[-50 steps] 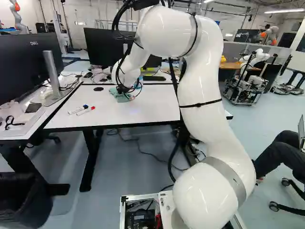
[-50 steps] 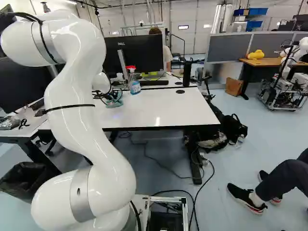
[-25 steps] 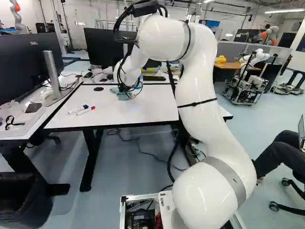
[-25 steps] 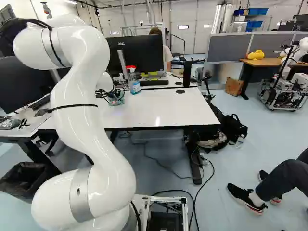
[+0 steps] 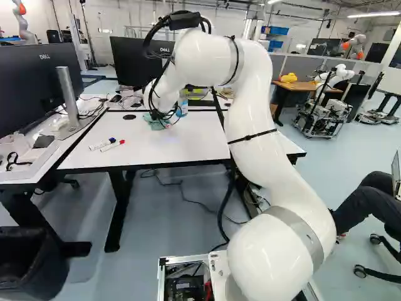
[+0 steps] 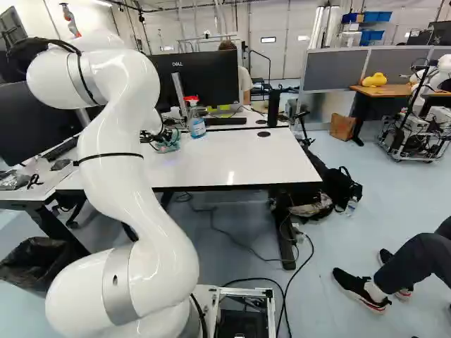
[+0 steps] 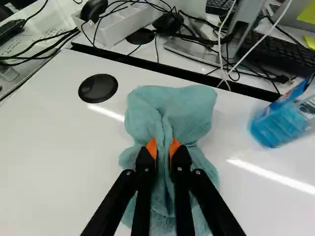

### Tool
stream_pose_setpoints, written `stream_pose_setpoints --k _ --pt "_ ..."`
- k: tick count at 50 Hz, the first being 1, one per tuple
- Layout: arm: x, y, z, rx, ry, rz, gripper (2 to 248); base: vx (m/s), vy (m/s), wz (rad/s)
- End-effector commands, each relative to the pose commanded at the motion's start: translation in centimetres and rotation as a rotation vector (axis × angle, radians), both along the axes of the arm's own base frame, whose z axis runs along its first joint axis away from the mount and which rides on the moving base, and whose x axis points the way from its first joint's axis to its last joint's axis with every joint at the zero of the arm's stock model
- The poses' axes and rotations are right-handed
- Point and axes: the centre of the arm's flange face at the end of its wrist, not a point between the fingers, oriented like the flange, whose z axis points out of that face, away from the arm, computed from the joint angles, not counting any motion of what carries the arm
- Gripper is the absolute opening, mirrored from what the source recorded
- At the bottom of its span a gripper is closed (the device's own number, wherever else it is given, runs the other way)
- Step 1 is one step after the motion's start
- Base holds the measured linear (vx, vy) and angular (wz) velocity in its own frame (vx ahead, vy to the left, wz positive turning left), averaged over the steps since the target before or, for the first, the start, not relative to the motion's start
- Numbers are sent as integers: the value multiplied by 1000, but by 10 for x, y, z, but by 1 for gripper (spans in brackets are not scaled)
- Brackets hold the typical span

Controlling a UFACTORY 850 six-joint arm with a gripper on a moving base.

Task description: Clean the table with the green towel

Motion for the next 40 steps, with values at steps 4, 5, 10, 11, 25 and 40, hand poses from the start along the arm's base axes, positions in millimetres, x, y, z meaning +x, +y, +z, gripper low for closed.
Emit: stream_pose_setpoints --k 4,5,10,11,25,40 --pt "-3 7 0 0 0 10 48 0 0 0" --pt "-4 8 0 0 0 12 48 0 0 0" --pt "-10 15 0 -1 3 24 48 0 0 0" --pt "-11 16 1 -2 3 26 48 0 0 0" --pt "-34 19 4 -10 21 45 48 0 0 0" --pt "-56 3 7 -20 43 37 48 0 0 0"
